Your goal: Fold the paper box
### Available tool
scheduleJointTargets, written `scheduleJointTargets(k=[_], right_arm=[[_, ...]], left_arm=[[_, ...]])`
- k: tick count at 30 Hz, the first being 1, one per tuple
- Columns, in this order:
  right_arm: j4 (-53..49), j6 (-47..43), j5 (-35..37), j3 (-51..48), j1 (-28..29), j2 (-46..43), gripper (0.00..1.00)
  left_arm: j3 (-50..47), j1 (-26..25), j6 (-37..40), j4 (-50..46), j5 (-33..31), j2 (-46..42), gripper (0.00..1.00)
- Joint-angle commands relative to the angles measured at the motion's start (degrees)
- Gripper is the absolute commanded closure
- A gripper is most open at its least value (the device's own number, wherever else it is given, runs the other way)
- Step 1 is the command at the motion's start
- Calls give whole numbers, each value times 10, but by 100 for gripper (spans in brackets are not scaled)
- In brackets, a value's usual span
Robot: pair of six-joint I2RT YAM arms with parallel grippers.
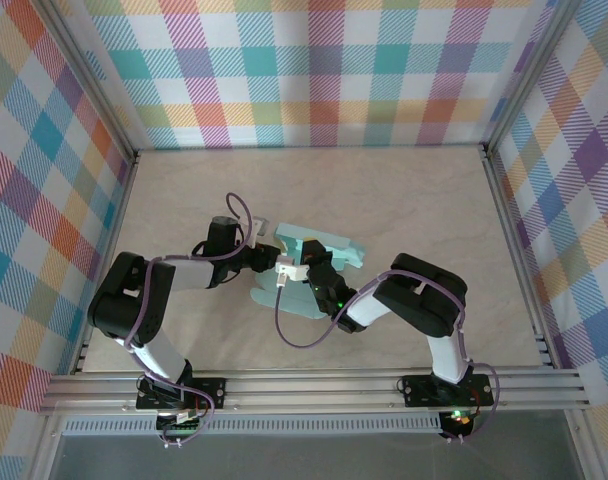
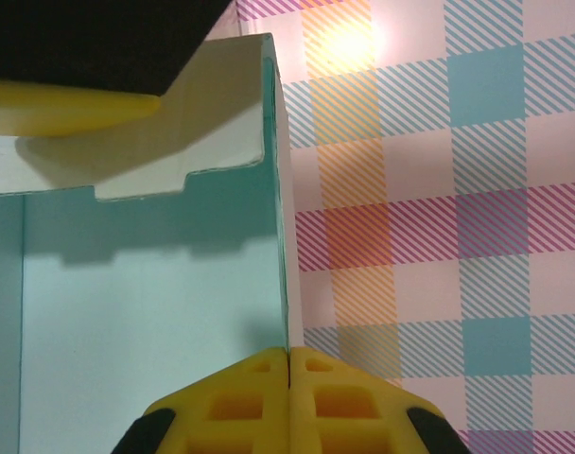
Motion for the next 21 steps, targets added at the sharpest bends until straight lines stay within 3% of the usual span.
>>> scheduleJointTargets(k=[1, 5, 16, 21], right_arm=[[-28, 27, -3, 3, -3, -9, 100], [-31, 28, -2, 3, -3, -11, 100], [-68, 61, -14, -4, -3, -36, 100], [-97, 79, -19, -7, -3, -47, 100]], left_arm=[[-3, -6, 12, 33, 25, -9, 64], [4, -7, 5, 38, 35, 7, 67], [15, -17, 28, 54, -16, 29, 62], [21, -21, 31, 59, -19, 39, 66]])
